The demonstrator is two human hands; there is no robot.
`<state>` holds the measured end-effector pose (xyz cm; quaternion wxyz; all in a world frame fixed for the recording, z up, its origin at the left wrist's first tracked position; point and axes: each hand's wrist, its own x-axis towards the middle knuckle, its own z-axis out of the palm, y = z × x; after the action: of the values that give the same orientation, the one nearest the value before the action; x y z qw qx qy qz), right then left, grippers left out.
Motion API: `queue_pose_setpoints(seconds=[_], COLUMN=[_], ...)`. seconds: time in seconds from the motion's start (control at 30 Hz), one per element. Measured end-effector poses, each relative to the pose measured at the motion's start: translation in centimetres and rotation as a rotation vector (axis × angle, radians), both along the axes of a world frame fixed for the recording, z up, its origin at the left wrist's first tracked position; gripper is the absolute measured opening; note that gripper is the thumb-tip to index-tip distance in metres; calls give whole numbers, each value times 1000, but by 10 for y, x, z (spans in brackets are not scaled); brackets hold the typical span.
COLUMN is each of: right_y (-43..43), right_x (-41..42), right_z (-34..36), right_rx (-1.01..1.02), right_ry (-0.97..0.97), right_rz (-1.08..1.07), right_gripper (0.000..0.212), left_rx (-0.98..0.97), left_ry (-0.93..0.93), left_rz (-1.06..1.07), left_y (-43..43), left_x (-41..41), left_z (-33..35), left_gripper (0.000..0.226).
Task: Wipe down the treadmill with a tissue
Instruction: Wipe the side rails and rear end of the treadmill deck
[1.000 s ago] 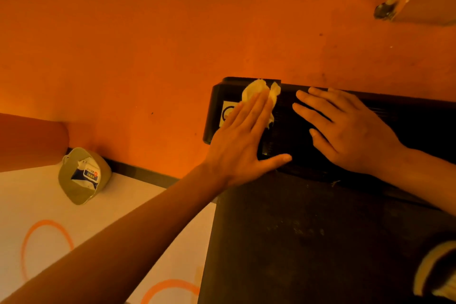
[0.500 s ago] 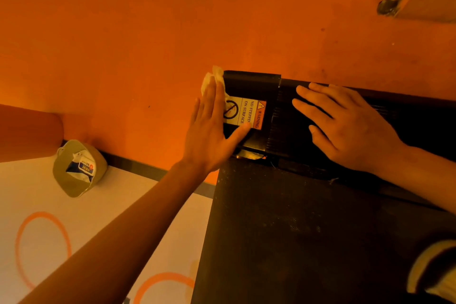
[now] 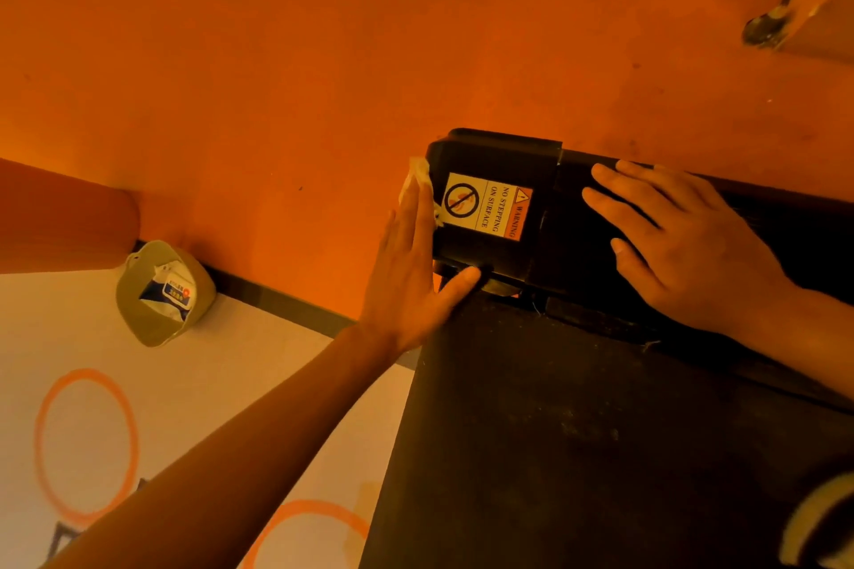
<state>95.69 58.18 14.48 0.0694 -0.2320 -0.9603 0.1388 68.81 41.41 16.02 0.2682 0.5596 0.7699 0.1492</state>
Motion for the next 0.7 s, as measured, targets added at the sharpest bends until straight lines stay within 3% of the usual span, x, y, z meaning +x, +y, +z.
queue_pose_setpoints(seconds=[0.17, 0.37, 0.57, 0.7], right_y=[0, 0, 0, 0], right_x=[0, 0, 0, 0], right_z=[0, -1, 0, 1], right_rx=[1, 17, 22, 25], right_ry=[1, -8, -17, -18], right_rz=[-4, -5, -8, -7], right_gripper=[55, 55, 56, 56], left_rx=[-12, -19, 5, 20], left_ry=[15, -49, 101, 135], left_rz=[-62, -62, -290, -332], left_y=[-33, 49, 14, 65], left_x=[4, -23, -11, -30], left_z=[3, 2, 7, 8], left_gripper=[118, 113, 119, 118])
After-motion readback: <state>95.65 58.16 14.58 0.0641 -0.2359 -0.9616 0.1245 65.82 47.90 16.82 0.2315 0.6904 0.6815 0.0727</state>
